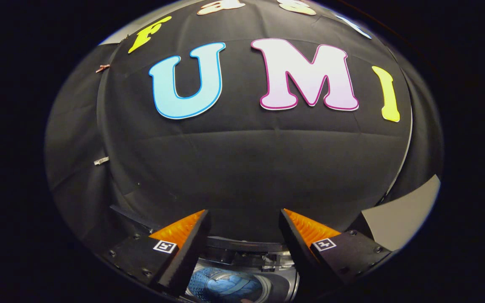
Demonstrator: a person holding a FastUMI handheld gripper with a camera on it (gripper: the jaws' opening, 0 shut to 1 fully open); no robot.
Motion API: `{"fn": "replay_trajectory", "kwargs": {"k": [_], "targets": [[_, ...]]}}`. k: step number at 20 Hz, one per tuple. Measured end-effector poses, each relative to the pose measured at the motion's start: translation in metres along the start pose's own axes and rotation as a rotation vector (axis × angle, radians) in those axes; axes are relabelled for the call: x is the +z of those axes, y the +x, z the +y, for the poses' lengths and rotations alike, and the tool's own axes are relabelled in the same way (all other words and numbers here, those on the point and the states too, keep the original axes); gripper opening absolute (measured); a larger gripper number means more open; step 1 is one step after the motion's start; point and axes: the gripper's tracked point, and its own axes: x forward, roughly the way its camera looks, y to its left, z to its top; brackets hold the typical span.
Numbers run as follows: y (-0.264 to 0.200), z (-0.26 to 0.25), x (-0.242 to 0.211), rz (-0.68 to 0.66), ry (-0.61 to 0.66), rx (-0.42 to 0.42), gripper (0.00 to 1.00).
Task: Put the clothes into the washing machine and then close the washing machine lid.
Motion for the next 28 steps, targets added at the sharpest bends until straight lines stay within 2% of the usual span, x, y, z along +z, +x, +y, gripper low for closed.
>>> {"fn": "replay_trajectory", "kwargs": {"k": [8, 15, 23, 28], "targets": [[-0.062, 0.006, -0.049, 0.059, 0.018, -0.032, 1.0], [-0.091, -0.004, -0.081, 0.142, 0.058, -0.031, 0.99], [-0.131, -0.008, -0.049, 0.045, 0.018, 0.008, 0.99], [-0.177, -0.018, -0.002, -0.102, -0.008, 0.043, 0.99]]}}
